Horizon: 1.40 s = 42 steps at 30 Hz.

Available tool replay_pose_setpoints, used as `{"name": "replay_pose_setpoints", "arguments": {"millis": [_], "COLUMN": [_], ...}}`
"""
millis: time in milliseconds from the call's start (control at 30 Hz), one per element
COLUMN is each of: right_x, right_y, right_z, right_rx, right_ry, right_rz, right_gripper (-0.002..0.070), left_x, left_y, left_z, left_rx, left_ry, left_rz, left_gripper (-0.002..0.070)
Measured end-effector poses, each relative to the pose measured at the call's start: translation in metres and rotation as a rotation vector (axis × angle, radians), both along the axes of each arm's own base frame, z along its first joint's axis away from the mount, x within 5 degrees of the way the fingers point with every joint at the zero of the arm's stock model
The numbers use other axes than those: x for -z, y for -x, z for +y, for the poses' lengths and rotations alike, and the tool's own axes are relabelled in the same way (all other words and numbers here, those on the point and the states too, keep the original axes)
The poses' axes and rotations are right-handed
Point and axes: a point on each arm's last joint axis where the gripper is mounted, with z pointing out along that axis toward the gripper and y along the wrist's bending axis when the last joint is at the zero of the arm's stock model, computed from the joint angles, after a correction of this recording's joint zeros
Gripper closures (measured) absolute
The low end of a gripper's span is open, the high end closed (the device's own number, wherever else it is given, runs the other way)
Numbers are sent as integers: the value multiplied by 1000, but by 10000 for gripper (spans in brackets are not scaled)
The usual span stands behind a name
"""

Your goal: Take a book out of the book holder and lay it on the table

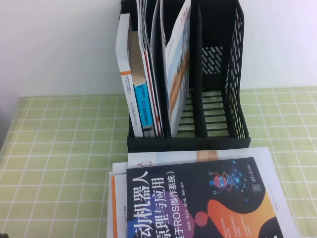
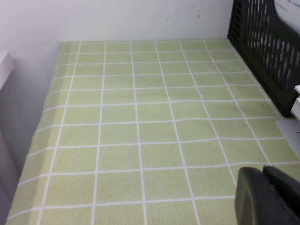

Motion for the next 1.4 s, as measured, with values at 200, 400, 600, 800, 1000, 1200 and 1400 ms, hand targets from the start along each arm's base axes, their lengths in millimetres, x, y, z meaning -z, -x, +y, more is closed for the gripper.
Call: {"name": "replay_pose_setpoints", "arguments": {"millis": [200, 400, 600, 800, 1000, 1200, 1400], "right_x": [0, 0, 0, 0, -3, -12, -22], "right_y": [0, 0, 0, 0, -1, -4, -5], "right_z": [0, 0, 0, 0, 0, -2, -4], "right_rx": [0, 0, -1, -1, 8, 38, 78], "right_ry": [0, 0, 2, 2, -13, -69, -150], "right_rz": [0, 0, 0, 0, -33, -136, -245], "right_gripper": [673, 673, 673, 673, 673, 673, 673], "left_x": [0, 0, 0, 0, -1, -7, -21], "left_y": [0, 0, 0, 0, 0, -2, -4], "left_z": [0, 0, 0, 0, 0, 0, 3], "left_rx": [1, 1, 6, 10, 9, -9, -62], "left_ry": [-4, -2, -10, -15, -17, 27, 188], "left_rz": [0, 0, -2, -3, -13, -79, -219], "left_gripper": [676, 676, 676, 676, 676, 676, 676]}}
